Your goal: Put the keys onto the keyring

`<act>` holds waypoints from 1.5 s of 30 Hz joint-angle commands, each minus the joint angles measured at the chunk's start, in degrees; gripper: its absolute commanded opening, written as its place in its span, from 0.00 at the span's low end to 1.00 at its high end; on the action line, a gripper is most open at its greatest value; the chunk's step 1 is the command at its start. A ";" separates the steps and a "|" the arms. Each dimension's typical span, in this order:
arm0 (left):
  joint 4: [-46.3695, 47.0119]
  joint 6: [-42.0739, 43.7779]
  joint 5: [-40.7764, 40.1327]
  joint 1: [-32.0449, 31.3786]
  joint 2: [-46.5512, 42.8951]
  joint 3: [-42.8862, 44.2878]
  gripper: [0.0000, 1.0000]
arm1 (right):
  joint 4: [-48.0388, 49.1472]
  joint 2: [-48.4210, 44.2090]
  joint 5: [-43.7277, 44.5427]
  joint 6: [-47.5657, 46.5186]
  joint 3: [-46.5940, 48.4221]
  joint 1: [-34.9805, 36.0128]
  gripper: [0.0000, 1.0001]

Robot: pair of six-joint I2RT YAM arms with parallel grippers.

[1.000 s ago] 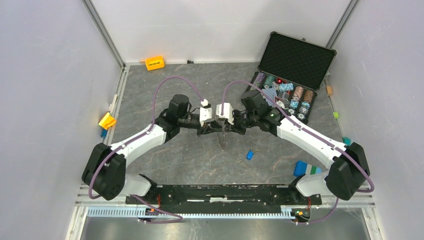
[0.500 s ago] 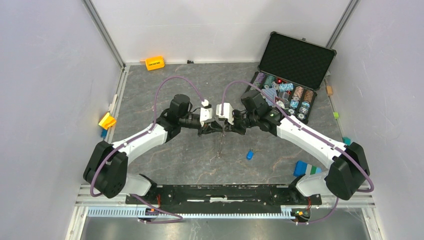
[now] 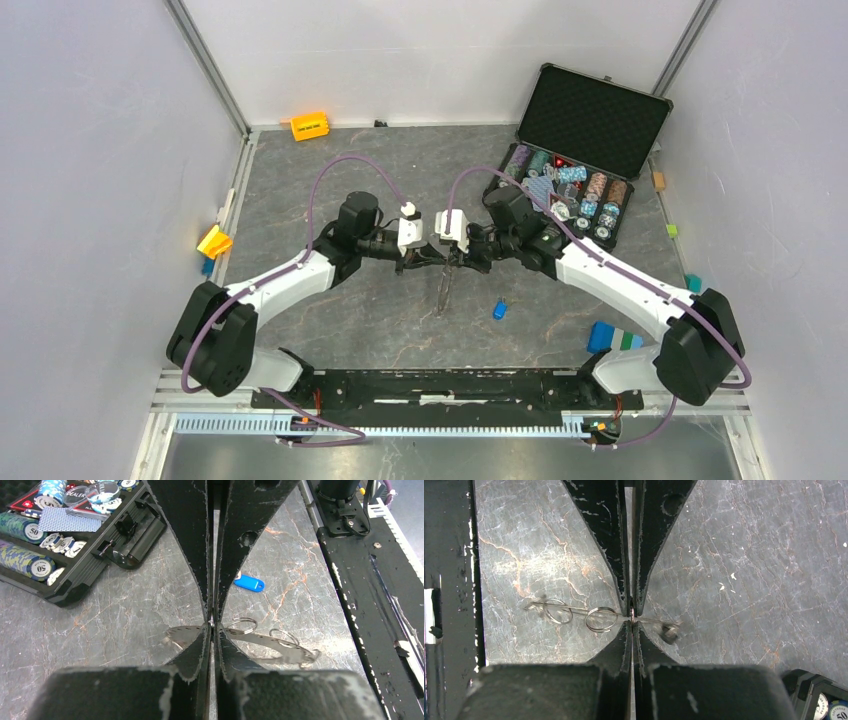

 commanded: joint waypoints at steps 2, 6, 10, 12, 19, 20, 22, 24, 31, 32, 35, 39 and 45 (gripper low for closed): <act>2.84 0.04 2.53 -0.33 -1.63 -0.85 0.11 | 4.67 -2.37 -0.84 0.99 -0.24 0.03 0.00; 2.74 0.21 2.40 -0.25 -2.01 -0.74 0.09 | 3.97 -2.16 -0.94 0.69 0.11 -0.02 0.00; 2.68 -0.21 2.50 -0.30 -1.53 -0.11 0.02 | 3.12 -1.76 -1.59 0.62 0.58 0.02 0.00; 3.39 -0.84 2.67 -0.25 -1.30 -0.41 0.02 | 2.74 -1.67 -1.67 0.47 0.93 -0.03 0.00; 6.31 -2.61 2.08 -0.18 -0.98 -1.45 0.06 | 3.52 -2.67 -0.82 0.40 0.79 -0.06 0.00; 6.40 -2.67 2.05 -0.14 -1.05 -1.45 0.10 | 4.30 -3.02 -0.69 0.64 0.25 -0.15 0.00; 6.92 -2.99 2.35 0.18 -1.15 -1.65 0.19 | 6.24 -3.98 -0.62 1.14 -1.06 -0.63 0.00; 8.94 -3.76 2.95 0.84 -1.32 -2.58 0.23 | 8.38 -4.83 -1.62 1.90 -2.42 -1.63 0.00; 19.82 -9.97 5.51 2.93 -0.55 -5.41 0.25 | 12.72 -5.65 -8.82 4.90 -4.83 -5.20 0.00; 20.24 -10.26 5.63 2.92 -0.28 -5.25 0.24 | 13.21 -5.66 -9.59 5.28 -5.12 -5.48 0.00; 24.38 -13.30 5.75 2.96 0.62 -5.57 0.24 | 14.01 -5.64 -10.99 5.82 -5.83 -5.81 0.00; 27.59 -15.77 6.15 2.89 1.66 -5.28 0.25 | 14.97 -5.67 -12.53 6.47 -6.47 -6.11 0.00; 27.98 -15.17 6.49 2.85 2.01 -5.45 0.26 | 14.89 -5.66 -14.01 6.40 -6.34 -6.21 0.00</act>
